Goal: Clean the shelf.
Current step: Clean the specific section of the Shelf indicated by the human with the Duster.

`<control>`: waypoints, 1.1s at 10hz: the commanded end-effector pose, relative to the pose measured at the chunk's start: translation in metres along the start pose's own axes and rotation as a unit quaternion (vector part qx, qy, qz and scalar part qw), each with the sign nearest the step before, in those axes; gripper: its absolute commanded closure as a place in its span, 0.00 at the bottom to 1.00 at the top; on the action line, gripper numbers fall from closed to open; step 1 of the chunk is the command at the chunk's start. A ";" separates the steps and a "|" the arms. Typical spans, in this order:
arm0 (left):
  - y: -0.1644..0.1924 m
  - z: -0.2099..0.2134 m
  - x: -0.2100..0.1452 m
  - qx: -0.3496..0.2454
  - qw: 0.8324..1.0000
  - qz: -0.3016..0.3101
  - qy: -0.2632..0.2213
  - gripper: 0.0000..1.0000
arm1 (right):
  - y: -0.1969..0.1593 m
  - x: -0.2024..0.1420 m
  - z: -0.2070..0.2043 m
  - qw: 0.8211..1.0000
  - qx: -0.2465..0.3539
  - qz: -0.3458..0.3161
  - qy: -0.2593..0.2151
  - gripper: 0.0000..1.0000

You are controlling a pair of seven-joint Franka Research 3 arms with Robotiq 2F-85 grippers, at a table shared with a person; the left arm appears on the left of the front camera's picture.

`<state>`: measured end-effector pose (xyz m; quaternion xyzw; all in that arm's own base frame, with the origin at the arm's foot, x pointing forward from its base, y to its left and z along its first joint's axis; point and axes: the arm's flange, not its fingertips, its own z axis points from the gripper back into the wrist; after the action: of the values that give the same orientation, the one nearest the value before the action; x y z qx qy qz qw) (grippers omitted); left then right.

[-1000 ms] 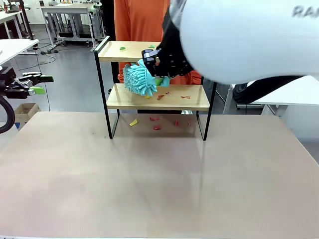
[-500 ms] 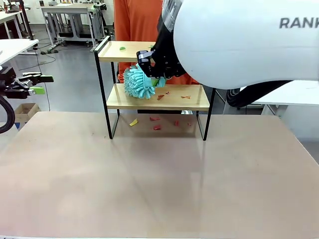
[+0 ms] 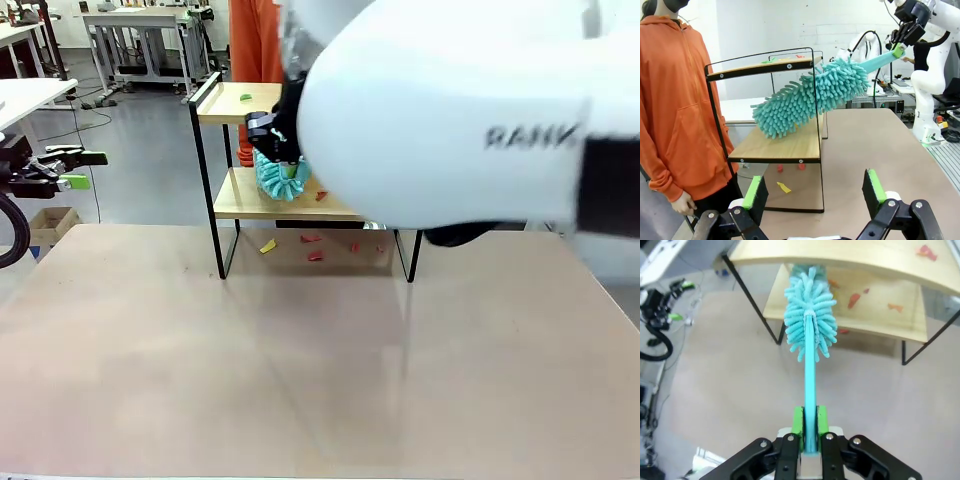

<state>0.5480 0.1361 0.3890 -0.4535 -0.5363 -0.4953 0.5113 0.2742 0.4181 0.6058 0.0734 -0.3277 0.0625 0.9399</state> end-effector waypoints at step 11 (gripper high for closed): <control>-0.002 0.000 0.002 -0.001 1.000 -0.008 -0.004 0.00 | 0.105 0.000 -0.072 0.993 -0.024 -0.039 -0.108 0.86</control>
<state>0.5480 0.1360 0.3890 -0.4535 -0.5363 -0.4953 0.5113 0.2811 0.4975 0.5649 0.0667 -0.4059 0.0257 0.9111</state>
